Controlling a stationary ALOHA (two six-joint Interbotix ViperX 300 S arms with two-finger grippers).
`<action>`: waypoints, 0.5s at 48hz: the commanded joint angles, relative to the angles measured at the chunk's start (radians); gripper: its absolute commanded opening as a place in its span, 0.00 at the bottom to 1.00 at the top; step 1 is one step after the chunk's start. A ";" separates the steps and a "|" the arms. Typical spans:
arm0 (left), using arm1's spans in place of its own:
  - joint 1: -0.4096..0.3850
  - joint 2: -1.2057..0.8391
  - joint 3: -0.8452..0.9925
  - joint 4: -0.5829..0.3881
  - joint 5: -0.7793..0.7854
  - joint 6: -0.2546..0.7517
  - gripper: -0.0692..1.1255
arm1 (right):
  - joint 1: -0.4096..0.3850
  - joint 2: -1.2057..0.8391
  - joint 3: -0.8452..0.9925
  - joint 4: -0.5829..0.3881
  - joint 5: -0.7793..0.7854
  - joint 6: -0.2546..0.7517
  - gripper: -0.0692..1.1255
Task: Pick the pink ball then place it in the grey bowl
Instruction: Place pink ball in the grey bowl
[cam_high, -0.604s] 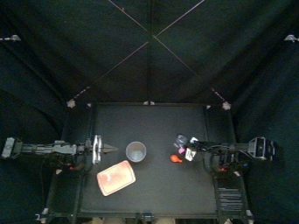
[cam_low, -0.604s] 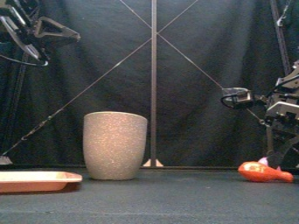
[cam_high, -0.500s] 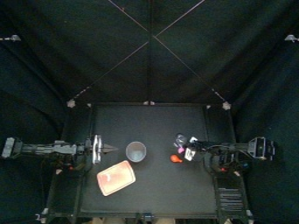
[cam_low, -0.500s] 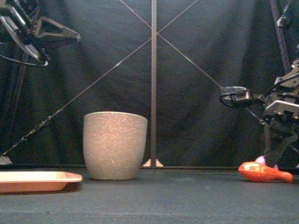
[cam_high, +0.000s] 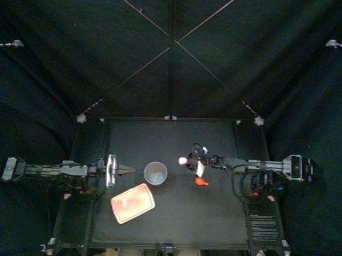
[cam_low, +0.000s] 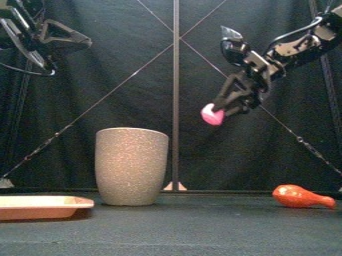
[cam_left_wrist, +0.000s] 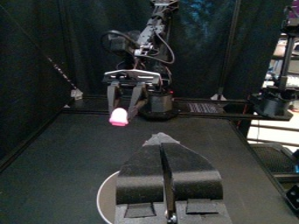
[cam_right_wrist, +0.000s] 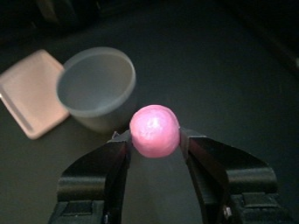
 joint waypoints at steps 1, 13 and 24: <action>0.002 0.005 -0.011 -0.002 -0.009 -0.002 0.05 | 0.043 0.080 -0.078 0.002 -0.140 0.002 0.71; 0.002 0.005 -0.005 -0.002 -0.009 -0.002 0.05 | 0.112 0.316 -0.219 0.028 -0.265 0.003 0.71; 0.002 0.005 0.005 -0.020 -0.009 -0.002 0.05 | 0.129 0.440 -0.290 0.026 -0.259 0.002 0.72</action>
